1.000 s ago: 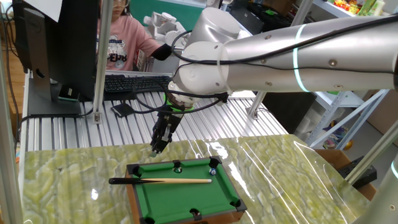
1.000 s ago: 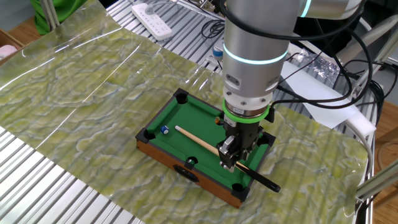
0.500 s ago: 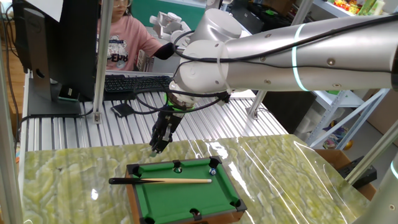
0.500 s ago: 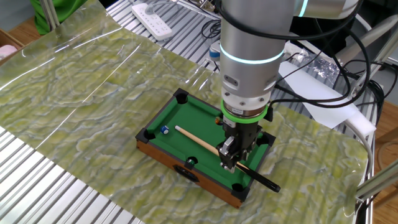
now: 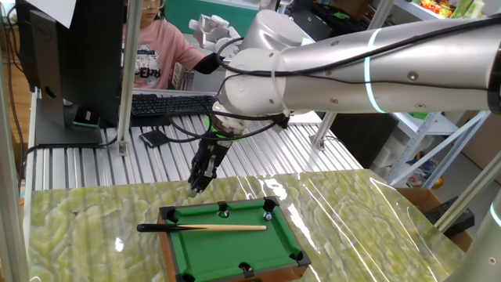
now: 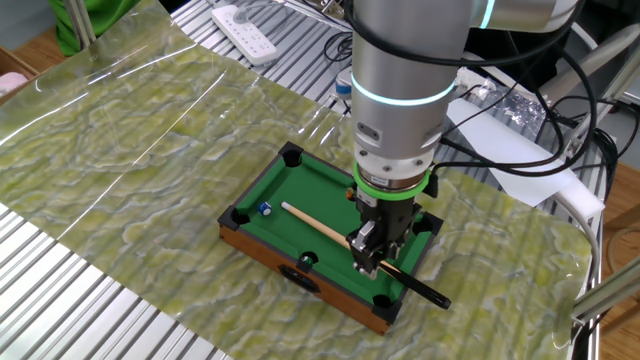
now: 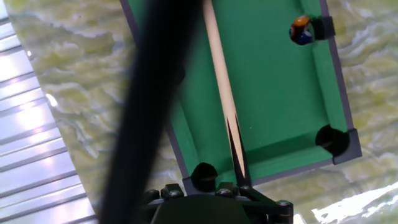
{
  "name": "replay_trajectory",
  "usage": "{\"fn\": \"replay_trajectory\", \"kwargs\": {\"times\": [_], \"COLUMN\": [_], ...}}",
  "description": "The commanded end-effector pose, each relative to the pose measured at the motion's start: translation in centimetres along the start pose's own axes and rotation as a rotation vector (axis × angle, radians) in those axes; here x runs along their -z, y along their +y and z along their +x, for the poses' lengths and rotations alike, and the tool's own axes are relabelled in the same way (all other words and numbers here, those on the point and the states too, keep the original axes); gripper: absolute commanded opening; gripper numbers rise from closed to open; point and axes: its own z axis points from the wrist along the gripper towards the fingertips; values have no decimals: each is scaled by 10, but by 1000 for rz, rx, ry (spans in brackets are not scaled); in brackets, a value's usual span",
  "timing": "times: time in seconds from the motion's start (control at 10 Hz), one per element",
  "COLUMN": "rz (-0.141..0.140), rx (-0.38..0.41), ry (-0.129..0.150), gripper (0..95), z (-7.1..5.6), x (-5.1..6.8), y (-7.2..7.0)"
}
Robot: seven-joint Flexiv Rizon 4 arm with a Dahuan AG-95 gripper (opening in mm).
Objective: Hit the pool ball
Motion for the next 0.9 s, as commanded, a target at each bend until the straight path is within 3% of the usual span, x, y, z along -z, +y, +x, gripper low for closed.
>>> {"fn": "replay_trajectory", "kwargs": {"times": [0.1, 0.6, 0.9], "rz": [6, 13, 14], "rx": [55, 115, 100], "ry": [-23, -20, -12], "gripper": [190, 190, 190], "z": [1, 1, 1], "x": [-1, -1, -1], "y": [1, 1, 1]}}
